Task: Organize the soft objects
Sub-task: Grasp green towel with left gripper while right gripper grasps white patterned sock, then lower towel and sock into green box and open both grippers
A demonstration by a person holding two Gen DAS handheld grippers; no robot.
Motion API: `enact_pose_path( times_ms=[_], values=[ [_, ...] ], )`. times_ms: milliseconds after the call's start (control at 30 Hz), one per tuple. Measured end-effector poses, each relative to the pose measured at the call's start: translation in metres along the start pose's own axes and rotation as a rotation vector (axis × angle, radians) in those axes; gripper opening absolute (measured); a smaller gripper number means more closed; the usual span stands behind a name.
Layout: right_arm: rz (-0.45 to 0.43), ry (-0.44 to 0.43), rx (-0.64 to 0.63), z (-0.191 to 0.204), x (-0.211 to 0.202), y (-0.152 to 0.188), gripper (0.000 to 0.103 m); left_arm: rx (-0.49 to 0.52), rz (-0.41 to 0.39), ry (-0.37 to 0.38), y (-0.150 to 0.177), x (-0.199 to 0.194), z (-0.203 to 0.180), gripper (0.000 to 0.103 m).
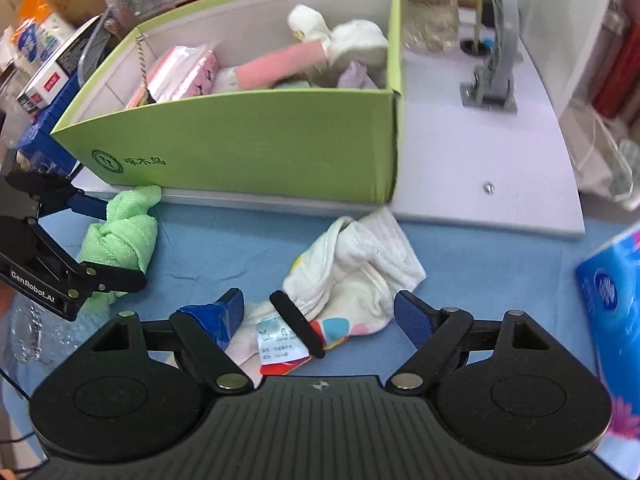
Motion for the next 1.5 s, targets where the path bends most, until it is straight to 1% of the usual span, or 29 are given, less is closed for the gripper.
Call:
enact_pose_path(
  times_ms=[100,167,233,300,367,400,433,467,500,533,600,633,667,700,733,767,800,833,900,933,1000,1033,1100,1167,1267,1300,1333,1400,1500],
  values=[
    [0.036,0.025,0.07,-0.002,-0.004,-0.003,0.069,0.034,-0.018,-0.004,0.006,0.001,-0.003,0.099],
    [0.025,0.017,0.085,0.003,-0.015,-0.005,0.069,0.055,-0.029,-0.005,0.008,0.0,-0.006,0.099],
    [0.04,0.013,0.103,0.007,-0.019,-0.003,0.069,0.059,-0.039,0.002,0.01,-0.001,-0.006,0.099],
    [0.08,-0.016,0.138,0.008,-0.014,0.0,0.069,0.041,-0.048,0.019,0.011,-0.002,-0.003,0.099],
    [0.115,-0.068,0.198,0.009,-0.003,0.001,0.069,0.022,-0.051,0.036,0.011,-0.005,0.0,0.099],
    [0.126,-0.076,0.218,0.01,0.004,0.001,0.069,0.016,-0.05,0.042,0.011,-0.005,0.002,0.099],
    [0.138,-0.069,0.222,0.011,0.011,-0.001,0.07,0.011,-0.047,0.049,0.01,-0.007,0.007,0.099],
    [0.145,-0.04,0.209,0.012,0.017,-0.004,0.07,0.006,-0.046,0.054,0.01,-0.007,0.008,0.099],
    [0.136,-0.021,0.188,0.015,0.02,-0.007,0.071,0.0,-0.044,0.058,0.01,-0.007,0.009,0.099],
    [0.12,0.022,0.141,0.018,0.022,-0.013,0.07,-0.001,-0.043,0.061,0.009,-0.006,0.009,0.099],
    [0.082,0.171,-0.005,0.024,0.024,-0.02,0.07,-0.001,-0.043,0.06,0.006,-0.006,0.011,0.099],
    [0.078,0.206,-0.05,0.025,0.026,-0.02,0.071,-0.001,-0.042,0.066,0.006,-0.006,0.009,0.099],
    [0.088,0.2,-0.054,0.024,0.028,-0.018,0.071,-0.001,-0.04,0.086,0.006,-0.005,0.006,0.099],
    [0.099,0.177,-0.022,0.023,0.03,-0.015,0.071,0.002,-0.038,0.106,0.006,-0.005,0.003,0.099],
    [0.089,0.162,0.003,0.022,0.03,-0.011,0.074,0.013,-0.038,0.117,0.007,-0.005,0.0,0.099],
    [0.074,0.158,-0.004,0.025,0.028,-0.008,0.074,0.032,-0.037,0.117,0.007,-0.003,-0.003,0.097],
    [0.07,0.146,-0.014,0.027,0.026,-0.005,0.074,0.052,-0.036,0.102,0.006,-0.001,-0.006,0.095],
    [0.071,0.135,-0.013,0.029,0.025,-0.002,0.074,0.067,-0.034,0.089,0.006,0.0,-0.008,0.09],
    [0.086,0.128,-0.039,0.033,0.024,0.001,0.074,0.091,-0.035,0.049,0.005,-0.001,-0.011,0.073],
    [0.092,0.128,-0.067,0.035,0.025,0.002,0.075,0.099,-0.03,0.048,0.005,-0.002,-0.011,0.071],
    [0.084,0.127,-0.093,0.036,0.027,0.004,0.078,0.096,-0.021,0.056,0.004,-0.003,-0.011,0.061],
    [0.074,0.135,-0.099,0.036,0.028,0.005,0.08,0.092,-0.02,0.05,0.004,-0.005,-0.012,0.06],
    [0.063,0.148,-0.117,0.038,0.03,0.007,0.08,0.087,-0.025,0.062,0.005,-0.008,-0.01,0.052],
    [0.055,0.148,-0.112,0.039,0.031,0.01,0.08,0.091,-0.037,0.062,0.008,-0.012,-0.009,0.046],
    [-0.02,0.101,-0.168,0.043,0.02,0.019,0.064,0.046,-0.068,0.065,0.011,-0.019,-0.007,0.043],
    [-0.045,0.085,-0.163,0.041,0.015,0.02,0.045,0.026,-0.078,0.071,0.012,-0.023,-0.005,0.043],
    [-0.059,0.066,-0.135,0.038,0.01,0.02,0.029,0.007,-0.091,0.085,0.013,-0.029,-0.003,0.043],
    [-0.093,0.026,-0.052,0.025,0.0,0.019,0.025,-0.024,-0.119,0.112,0.015,-0.043,-0.002,0.043],
    [-0.165,-0.023,0.016,0.009,-0.027,0.02,0.024,-0.059,-0.174,0.14,0.017,-0.072,0.003,0.042]
  ],
)
Point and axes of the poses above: each gripper's, at about its wrist camera, not at the fingertips, and x roughly the way its jaws point, z to its left, y to its underside, the point moved 2 cm from there along x, roughly the way its jaws point, and after that the axes turned 12 degrees about -z, right-handed, at the moved point
